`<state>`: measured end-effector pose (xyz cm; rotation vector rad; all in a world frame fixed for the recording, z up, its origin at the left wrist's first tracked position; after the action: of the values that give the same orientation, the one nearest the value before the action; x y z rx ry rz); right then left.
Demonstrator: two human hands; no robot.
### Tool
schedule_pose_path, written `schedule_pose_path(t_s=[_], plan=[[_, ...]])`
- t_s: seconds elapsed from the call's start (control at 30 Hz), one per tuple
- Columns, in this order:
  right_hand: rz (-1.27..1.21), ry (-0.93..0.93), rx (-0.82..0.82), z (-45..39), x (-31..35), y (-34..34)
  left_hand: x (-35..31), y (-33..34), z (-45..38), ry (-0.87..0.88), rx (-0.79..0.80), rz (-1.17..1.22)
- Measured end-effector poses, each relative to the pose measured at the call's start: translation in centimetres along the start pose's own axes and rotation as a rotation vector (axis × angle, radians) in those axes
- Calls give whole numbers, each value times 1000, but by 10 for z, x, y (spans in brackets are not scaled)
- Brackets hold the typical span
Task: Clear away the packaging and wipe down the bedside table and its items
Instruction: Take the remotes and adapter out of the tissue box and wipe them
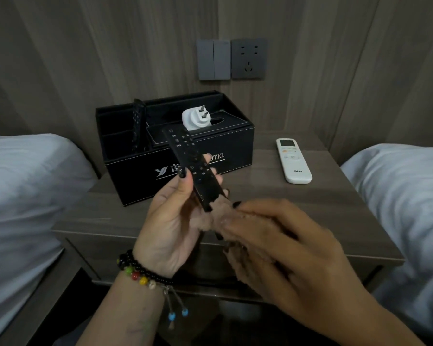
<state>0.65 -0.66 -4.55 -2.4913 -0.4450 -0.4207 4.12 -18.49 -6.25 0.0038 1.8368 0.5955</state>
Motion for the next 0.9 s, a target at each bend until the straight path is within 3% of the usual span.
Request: schedule_pose_path(t_s=[0.1, 0.3, 0.47, 0.67, 0.9], plan=[[29, -2, 28, 0, -5, -2, -3, -3, 2, -2, 14, 66], [45, 88, -200, -2, -18, -22, -1, -1, 4, -29, 55, 157], [73, -32, 11, 2, 0, -2, 3, -1, 1, -50, -20, 147], [67, 52, -189, 0, -10, -23, 8, 8, -2, -153, -127, 224], [223, -67, 32, 2, 4, 6, 21, 28, -3, -279, -68, 362]])
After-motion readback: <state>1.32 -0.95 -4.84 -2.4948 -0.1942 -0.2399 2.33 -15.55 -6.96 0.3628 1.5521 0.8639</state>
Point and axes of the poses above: each hand's wrist, its own z-axis away from the middle knuckle, its own y-axis out of the palm, x = y × z, the point moved 3 cm from there along -z, towards the middle knuckle, and after that the axes turned 15 degrees about -z, right-handed, at the moved point
